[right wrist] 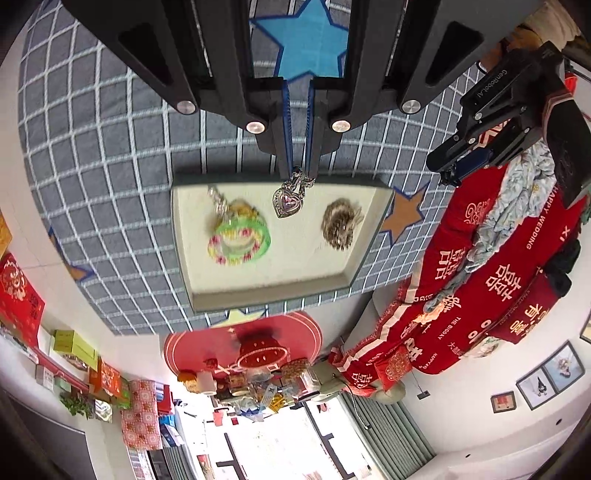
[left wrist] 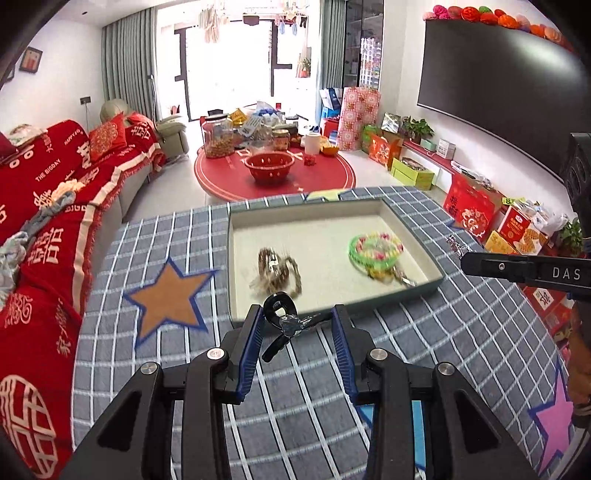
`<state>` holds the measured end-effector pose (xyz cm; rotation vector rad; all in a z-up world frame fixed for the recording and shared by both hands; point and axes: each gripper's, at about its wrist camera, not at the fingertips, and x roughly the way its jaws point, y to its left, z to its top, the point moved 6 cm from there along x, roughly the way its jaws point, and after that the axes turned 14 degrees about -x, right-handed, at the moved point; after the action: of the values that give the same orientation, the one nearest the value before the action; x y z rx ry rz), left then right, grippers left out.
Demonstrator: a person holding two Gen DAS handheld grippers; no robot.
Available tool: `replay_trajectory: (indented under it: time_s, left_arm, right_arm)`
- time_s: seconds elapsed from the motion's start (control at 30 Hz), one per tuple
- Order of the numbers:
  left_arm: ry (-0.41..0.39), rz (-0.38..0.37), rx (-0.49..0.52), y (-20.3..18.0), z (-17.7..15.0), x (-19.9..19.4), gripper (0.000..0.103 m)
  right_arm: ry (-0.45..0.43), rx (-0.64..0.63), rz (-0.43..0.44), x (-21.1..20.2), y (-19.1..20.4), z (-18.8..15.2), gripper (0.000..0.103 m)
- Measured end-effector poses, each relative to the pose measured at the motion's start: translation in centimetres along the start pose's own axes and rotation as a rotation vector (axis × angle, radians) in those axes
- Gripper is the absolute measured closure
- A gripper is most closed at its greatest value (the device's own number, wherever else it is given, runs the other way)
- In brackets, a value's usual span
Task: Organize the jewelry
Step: 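Carry the black claw clip and silver heart charm over the tray with both tools, then lower the black clip and heart charm into the tray and open both tools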
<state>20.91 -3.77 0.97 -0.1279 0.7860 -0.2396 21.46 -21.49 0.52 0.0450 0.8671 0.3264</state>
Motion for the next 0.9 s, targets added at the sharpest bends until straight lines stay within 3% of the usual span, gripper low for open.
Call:
replay_trajectory:
  time_s: [0.37, 0.9]
  left_arm:
    - [-0.022, 0.037, -0.038, -0.4, 6.2, 5.0, 0.053]
    - [0.096, 0.080, -0.051, -0.9, 3.1, 13.3, 0.053]
  right_arm:
    - [0.012, 0.013, -0.050, 3.1, -3.1, 4.9, 0.096]
    - [0.163, 0.060, -0.057, 9.7, -6.4, 0.6, 0.096]
